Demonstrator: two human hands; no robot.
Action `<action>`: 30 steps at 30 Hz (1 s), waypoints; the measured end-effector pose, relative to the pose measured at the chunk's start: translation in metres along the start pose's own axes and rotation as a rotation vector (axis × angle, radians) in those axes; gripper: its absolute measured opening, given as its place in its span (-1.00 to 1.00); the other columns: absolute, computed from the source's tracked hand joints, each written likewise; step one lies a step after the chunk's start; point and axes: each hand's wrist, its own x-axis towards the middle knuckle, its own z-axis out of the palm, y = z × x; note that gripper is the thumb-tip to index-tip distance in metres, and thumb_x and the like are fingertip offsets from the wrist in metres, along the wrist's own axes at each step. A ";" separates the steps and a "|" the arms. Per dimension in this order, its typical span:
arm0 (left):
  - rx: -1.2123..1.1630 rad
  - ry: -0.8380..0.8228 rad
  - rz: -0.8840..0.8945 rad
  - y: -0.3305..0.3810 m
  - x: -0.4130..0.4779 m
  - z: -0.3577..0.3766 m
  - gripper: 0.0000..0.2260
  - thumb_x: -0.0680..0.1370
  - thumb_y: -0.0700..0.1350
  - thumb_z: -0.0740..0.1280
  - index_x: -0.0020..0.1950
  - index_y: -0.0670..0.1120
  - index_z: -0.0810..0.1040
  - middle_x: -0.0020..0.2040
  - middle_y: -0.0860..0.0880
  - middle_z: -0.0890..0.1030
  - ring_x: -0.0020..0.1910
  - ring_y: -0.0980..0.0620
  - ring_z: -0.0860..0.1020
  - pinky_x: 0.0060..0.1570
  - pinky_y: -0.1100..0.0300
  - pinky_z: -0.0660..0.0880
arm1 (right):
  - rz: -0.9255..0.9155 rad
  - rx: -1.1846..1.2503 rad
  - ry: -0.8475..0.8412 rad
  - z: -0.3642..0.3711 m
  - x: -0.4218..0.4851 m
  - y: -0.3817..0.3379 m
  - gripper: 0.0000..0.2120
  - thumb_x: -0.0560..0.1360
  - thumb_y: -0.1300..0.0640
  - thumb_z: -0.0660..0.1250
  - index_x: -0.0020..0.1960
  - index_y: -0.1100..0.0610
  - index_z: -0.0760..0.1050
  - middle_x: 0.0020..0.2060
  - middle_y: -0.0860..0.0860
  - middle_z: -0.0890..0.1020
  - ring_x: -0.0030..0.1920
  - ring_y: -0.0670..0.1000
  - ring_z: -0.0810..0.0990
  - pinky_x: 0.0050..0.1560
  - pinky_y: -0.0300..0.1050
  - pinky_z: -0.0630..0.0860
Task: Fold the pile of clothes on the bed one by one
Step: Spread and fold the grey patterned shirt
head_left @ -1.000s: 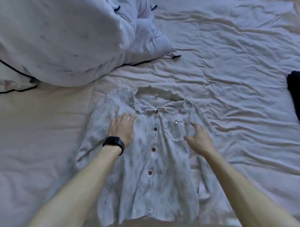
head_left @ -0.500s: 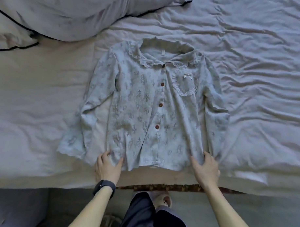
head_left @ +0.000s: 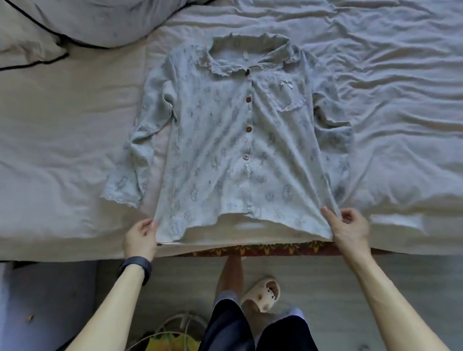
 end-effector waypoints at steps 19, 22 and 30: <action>0.624 0.040 0.182 -0.010 0.008 0.042 -0.81 0.66 0.06 0.23 -0.02 -0.05 0.46 0.02 -0.12 0.56 -0.13 -0.13 0.47 -0.17 0.06 0.40 | -0.003 -0.240 -0.061 0.028 -0.006 0.052 -0.78 0.51 -0.06 0.45 -0.19 0.07 0.56 -0.27 -0.03 0.66 -0.16 0.05 0.60 -0.12 -0.04 0.42; 0.653 0.036 0.150 -0.016 0.009 0.036 -0.78 0.68 0.05 0.16 0.07 -0.06 0.49 0.08 -0.17 0.59 -0.03 -0.20 0.55 -0.13 0.05 0.40 | -0.019 -0.353 -0.072 0.030 -0.001 0.056 -0.80 0.60 0.00 0.31 -0.06 0.11 0.60 -0.14 0.08 0.69 -0.01 0.18 0.61 -0.03 -0.04 0.40; 0.512 0.138 0.088 -0.020 0.015 0.000 -0.76 0.71 -0.09 0.12 0.19 -0.19 0.50 0.09 -0.34 0.58 0.06 -0.33 0.55 -0.08 0.00 0.37 | -0.022 -0.436 0.036 0.010 0.006 0.063 -0.71 0.69 0.15 0.11 0.23 0.28 0.53 0.12 0.35 0.61 0.17 0.35 0.54 0.11 0.08 0.41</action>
